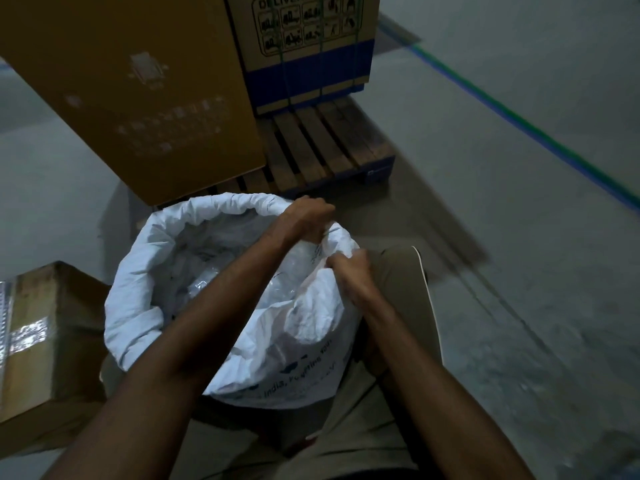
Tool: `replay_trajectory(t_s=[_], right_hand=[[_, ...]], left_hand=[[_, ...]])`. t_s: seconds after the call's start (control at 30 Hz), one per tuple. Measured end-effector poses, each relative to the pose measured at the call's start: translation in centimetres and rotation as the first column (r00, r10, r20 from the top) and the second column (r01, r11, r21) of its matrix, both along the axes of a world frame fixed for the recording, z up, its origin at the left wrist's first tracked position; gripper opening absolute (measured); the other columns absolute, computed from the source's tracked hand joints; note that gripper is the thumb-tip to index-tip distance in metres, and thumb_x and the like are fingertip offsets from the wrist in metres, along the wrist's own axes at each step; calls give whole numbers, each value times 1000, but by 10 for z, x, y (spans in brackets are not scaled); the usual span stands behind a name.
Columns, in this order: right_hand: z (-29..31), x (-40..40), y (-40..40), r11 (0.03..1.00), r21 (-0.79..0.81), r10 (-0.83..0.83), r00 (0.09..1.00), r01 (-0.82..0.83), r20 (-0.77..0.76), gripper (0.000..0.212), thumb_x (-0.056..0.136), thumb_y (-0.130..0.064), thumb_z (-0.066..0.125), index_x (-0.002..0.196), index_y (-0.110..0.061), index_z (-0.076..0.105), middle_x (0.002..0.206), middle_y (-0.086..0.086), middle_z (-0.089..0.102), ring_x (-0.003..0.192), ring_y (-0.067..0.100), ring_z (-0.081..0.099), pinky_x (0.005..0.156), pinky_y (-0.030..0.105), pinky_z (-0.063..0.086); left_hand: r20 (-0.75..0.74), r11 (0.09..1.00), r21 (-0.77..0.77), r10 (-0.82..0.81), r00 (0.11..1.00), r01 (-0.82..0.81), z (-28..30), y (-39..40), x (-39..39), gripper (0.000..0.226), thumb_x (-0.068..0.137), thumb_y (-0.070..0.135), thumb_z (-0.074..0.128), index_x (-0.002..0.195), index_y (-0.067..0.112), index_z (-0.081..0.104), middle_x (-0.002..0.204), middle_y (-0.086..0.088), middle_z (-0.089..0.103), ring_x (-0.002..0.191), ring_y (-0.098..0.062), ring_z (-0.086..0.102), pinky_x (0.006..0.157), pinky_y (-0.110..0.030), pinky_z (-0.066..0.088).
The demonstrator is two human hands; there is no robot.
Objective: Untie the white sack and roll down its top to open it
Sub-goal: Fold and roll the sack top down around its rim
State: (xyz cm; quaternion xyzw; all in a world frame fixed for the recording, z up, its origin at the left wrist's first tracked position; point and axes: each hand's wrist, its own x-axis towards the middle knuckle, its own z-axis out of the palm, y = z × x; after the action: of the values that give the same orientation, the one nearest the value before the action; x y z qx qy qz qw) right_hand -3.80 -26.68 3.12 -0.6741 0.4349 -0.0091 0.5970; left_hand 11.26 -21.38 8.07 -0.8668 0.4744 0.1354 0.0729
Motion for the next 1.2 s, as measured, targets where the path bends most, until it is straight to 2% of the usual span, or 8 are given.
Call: replay_trajectory(t_s=[0.17,0.3,0.5,0.63,0.8,0.97,1.07,1.2], right_hand=[[39,7,-18,896,430,-156,985,108,77,11,80,-1,52,76,-3,61,68,11,58,46,16,58,43,18,47],[58,22,-32,760,647,-209,967,68,144,44,88,-11,41,119,13,62,96,24,63,75,35,64,72,35,56],[57,32,-15,724,690,-278,916,2,289,70,65,-11,66,131,9,58,98,21,68,81,32,68,78,38,57],[31,29,5,857,502,-244,949,116,198,89,65,-51,78,139,-8,57,127,16,66,111,30,67,88,44,57],[20,10,34,811,555,-280,956,186,88,62,73,-41,86,120,-5,67,114,19,73,96,31,74,80,43,62],[22,9,33,605,796,-379,887,20,266,54,101,-30,61,140,6,50,132,29,63,111,37,67,99,48,55],[20,-1,32,494,863,-337,891,-107,303,72,94,-48,61,138,8,50,134,33,60,117,42,64,102,52,53],[18,-6,34,532,836,-300,893,-136,336,56,101,-49,47,124,0,59,110,23,74,99,32,74,85,42,62]], left_hand=[[-347,766,-580,75,935,-277,19,51,-34,74,86,14,66,150,31,33,144,-7,39,128,-25,46,99,-40,47],[-684,744,-399,148,715,-536,24,102,-93,89,72,79,67,144,40,32,134,4,51,112,-14,56,91,-36,52],[-319,667,-604,299,899,-436,-14,110,-113,45,63,35,73,100,22,52,88,2,66,77,-21,64,63,-41,55],[59,744,-621,357,932,-245,-38,112,-100,30,60,12,73,87,10,60,78,-8,62,65,-35,62,49,-36,48],[258,725,-686,316,913,-57,-54,102,-96,33,66,8,77,96,10,65,72,-7,65,59,-29,62,47,-35,46],[-211,581,-734,297,931,-352,-35,119,-104,67,71,23,76,129,23,41,97,-9,69,76,-28,66,64,-34,52],[-659,426,-641,121,743,-638,-16,143,-108,74,76,41,88,133,32,42,110,2,71,94,-11,70,78,-22,56],[-670,388,-641,140,729,-663,-27,158,-108,42,65,31,93,98,22,70,86,6,73,81,-6,69,70,-29,55]])
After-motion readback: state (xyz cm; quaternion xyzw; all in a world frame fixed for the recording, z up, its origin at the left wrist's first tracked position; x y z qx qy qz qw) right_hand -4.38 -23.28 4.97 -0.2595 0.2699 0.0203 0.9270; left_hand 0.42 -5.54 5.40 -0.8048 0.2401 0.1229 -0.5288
